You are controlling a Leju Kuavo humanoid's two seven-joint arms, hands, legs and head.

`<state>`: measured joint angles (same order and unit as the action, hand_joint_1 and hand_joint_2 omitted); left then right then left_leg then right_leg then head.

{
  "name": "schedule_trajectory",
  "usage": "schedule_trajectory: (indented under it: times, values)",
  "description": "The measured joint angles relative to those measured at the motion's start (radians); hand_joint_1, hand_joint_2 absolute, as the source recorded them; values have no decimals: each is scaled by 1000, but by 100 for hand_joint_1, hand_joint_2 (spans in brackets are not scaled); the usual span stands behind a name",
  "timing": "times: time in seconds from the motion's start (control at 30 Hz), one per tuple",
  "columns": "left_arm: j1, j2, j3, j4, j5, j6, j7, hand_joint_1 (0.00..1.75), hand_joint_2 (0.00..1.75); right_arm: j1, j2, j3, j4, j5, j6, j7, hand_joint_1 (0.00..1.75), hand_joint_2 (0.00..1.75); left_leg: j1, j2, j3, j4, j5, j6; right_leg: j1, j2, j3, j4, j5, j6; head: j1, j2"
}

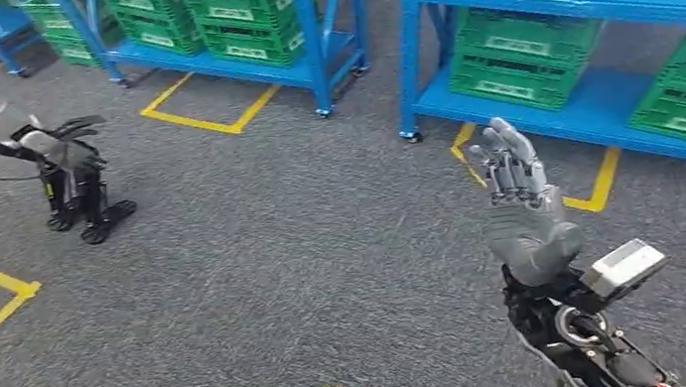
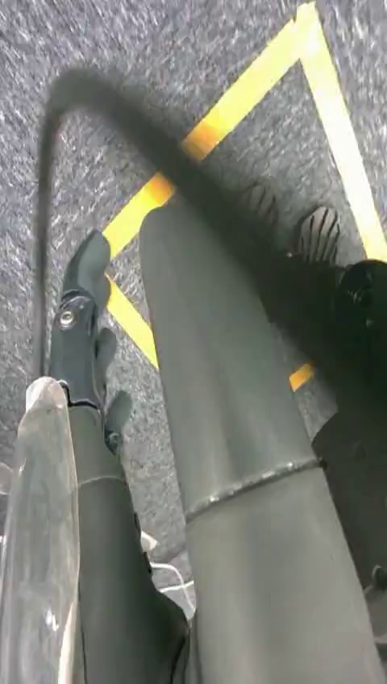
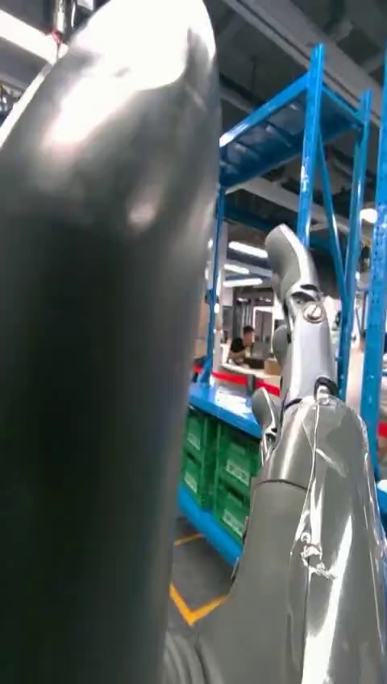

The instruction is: Take the parts from the cabinet and place them on the table.

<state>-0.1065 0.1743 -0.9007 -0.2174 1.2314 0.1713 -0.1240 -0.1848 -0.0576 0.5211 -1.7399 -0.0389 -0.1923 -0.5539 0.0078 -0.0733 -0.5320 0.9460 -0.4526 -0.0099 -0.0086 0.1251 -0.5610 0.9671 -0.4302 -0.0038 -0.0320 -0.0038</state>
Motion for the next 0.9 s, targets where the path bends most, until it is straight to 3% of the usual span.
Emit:
schedule_trajectory:
  times: [0.03,0.07,0.1,0.13,0.17,0.2,0.23,0.3,0.33,0.37,0.4,0.47,0.5,0.53,0.57,0.6,0.63,0.67,0.7,0.73,0.8,0.83,0.87,0.9]
  values:
    - [0,0,0,0,0,0,0,0,0,0,0,0,0,0,0,0,0,0,0,1,0,0,0,0,-1,1,0,0,0,1,0,0]
    - [-3,0,0,0,0,0,0,0,0,1,0,-1,0,0,0,0,0,0,-2,12,2,-1,1,2,-3,13,-1,-6,5,9,-1,0]
    - [-3,-1,0,0,0,0,0,0,0,1,0,-2,0,0,0,0,0,0,7,25,6,-14,7,8,3,26,-8,-9,8,16,-2,0]
    - [3,-1,0,0,0,-2,0,0,0,5,0,-12,0,0,-5,3,0,0,8,85,13,-29,14,17,-1,-107,-110,227,-131,34,30,0]
    - [4,-1,0,0,0,-2,0,0,0,8,0,-13,1,0,-6,4,0,0,7,98,12,-29,13,17,-2,-113,-137,291,-151,37,31,0]
    - [4,-1,0,0,0,-2,0,0,0,11,0,-15,1,0,-6,5,0,0,8,112,12,-28,12,17,-4,-118,-145,317,-149,39,34,0]
    - [4,-1,0,0,0,-2,0,0,0,13,0,-16,2,0,-6,5,0,0,9,125,14,-28,11,15,-6,-122,-126,284,-123,42,40,0]
    - [3,-4,0,0,0,-2,0,0,0,12,0,-19,2,0,-6,5,0,0,11,148,22,-26,5,7,-9,-144,-32,115,-39,42,51,0]
    - [3,-5,0,0,0,-2,0,0,0,11,0,-21,2,0,-6,5,0,0,10,158,27,-25,1,2,-8,-179,14,30,-9,40,57,0]
    - [3,-4,0,0,0,-2,0,0,0,9,0,-23,2,1,-6,5,0,0,1,166,28,-21,-4,-5,7,-218,30,-4,-24,38,65,0]
    - [3,-4,0,0,0,-2,0,0,0,9,0,-23,2,2,-6,7,0,0,-2,174,24,-17,-3,-10,3,-210,35,-6,-25,21,68,0]
    - [0,-4,0,0,0,-2,0,0,0,17,0,-27,4,0,-8,7,0,0,-3,202,27,-18,-2,-15,7,-183,25,-5,-23,12,50,0]
    - [-1,-4,0,0,1,-2,0,0,0,16,0,-30,5,-1,-8,6,0,0,-2,215,29,-15,-6,-21,5,-170,25,-10,-19,5,52,0]
    - [-3,-4,0,0,1,-2,0,0,0,16,0,-29,5,-1,-9,11,0,0,5,183,27,-3,-22,-28,0,-160,28,-14,-14,-3,51,0]
    - [-2,-4,0,0,2,-2,0,0,0,14,0,-31,6,3,-13,19,0,0,7,127,7,42,-56,-31,-1,-148,25,-15,-11,-8,41,0]
    - [-2,-4,0,0,5,-2,0,0,0,14,0,-32,9,10,-23,41,0,0,8,102,-33,124,-101,-32,-1,-138,22,-15,-8,-12,32,0]
    - [0,-4,0,0,10,-2,0,0,0,15,0,-34,21,21,-32,66,0,0,8,90,-82,223,-142,-32,0,-125,18,-15,-7,-15,23,0]
    - [2,-4,0,0,17,-1,0,0,0,17,0,-38,46,29,-43,94,0,0,8,85,-119,293,-163,-32,1,-111,15,-15,-5,-17,18,0]
    - [4,-4,0,0,27,0,-1,0,0,19,-1,-47,89,32,-56,114,0,0,8,82,-138,323,-159,-30,3,-96,14,-15,-4,-19,13,0]
    - [5,-5,0,0,33,0,-3,0,0,21,-3,-57,150,22,-68,116,0,0,8,80,-131,300,-132,-26,4,-82,14,-15,-3,-19,9,0]
    - [5,-6,0,0,44,6,-7,0,0,21,-9,-86,315,-34,-84,67,0,0,7,65,-60,139,-39,-14,5,-58,14,-15,0,-16,-1,0]
    - [4,-5,0,0,47,10,-10,0,0,21,-14,-106,418,-74,-99,16,0,0,7,26,-14,41,2,-7,4,-49,14,-15,1,-15,-6,0]
    - [5,-4,0,0,52,12,-11,0,0,19,-17,-127,517,-108,-113,-24,0,0,8,-17,6,-6,-6,-3,9,-42,9,-14,2,-8,-7,0]
    - [5,-5,0,0,58,15,-12,0,0,23,-24,-151,623,-144,-114,-47,0,0,7,-1,5,-11,0,-7,7,-36,7,-13,2,-4,-4,0]
